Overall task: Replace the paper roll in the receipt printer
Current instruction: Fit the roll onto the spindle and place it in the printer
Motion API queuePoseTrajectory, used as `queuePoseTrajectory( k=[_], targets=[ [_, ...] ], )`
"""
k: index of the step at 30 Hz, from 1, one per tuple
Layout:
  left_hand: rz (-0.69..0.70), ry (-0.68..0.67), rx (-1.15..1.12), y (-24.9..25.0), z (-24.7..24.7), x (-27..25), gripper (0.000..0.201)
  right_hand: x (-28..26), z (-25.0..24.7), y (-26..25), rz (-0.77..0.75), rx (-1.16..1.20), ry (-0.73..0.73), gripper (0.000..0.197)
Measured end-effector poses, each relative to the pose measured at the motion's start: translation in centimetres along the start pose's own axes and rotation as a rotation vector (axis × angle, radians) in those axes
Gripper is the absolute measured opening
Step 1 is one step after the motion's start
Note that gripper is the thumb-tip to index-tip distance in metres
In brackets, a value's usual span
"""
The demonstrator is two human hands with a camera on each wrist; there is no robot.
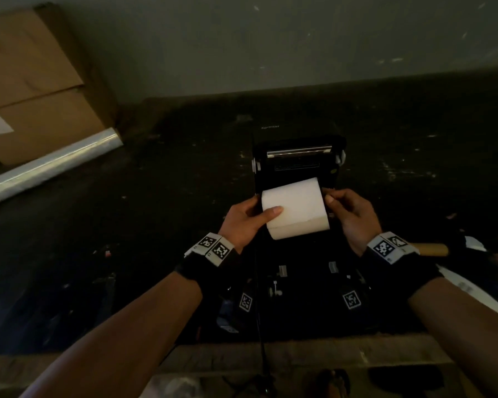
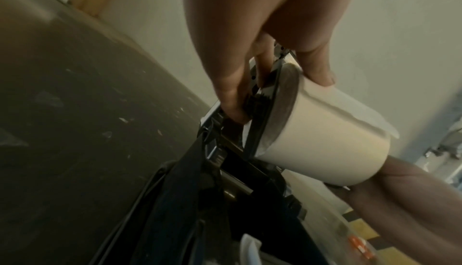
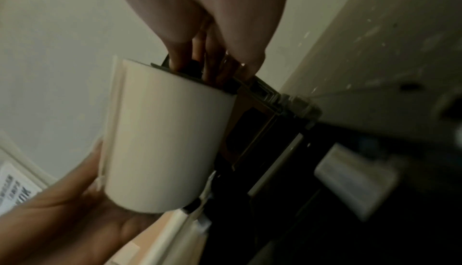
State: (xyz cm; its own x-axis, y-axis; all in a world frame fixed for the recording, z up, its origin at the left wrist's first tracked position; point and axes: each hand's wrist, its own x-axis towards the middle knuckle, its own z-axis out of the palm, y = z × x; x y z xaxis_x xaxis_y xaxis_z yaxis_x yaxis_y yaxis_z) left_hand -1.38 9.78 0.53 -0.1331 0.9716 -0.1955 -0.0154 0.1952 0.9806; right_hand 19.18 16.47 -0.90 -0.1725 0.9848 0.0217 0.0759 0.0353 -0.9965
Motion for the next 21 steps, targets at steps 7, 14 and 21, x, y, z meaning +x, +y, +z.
queuePoseTrajectory(
  k=[7, 14, 21],
  targets=[
    [0.028, 0.007, 0.072, -0.9, 0.8, 0.7, 0.049, 1.3, -1.7, 0.4, -0.045, -0.317, -0.079, 0.013],
    [0.085, 0.019, 0.324, -2.4, 0.8, 1.7, 0.080, 1.5, -2.8, 0.1, -0.081, -0.617, -0.218, 0.031],
    [0.117, 0.021, 0.515, -3.2, 1.3, 1.4, 0.066, 1.6, -2.7, 1.6, -0.154, -0.862, -0.243, 0.018]
  ],
)
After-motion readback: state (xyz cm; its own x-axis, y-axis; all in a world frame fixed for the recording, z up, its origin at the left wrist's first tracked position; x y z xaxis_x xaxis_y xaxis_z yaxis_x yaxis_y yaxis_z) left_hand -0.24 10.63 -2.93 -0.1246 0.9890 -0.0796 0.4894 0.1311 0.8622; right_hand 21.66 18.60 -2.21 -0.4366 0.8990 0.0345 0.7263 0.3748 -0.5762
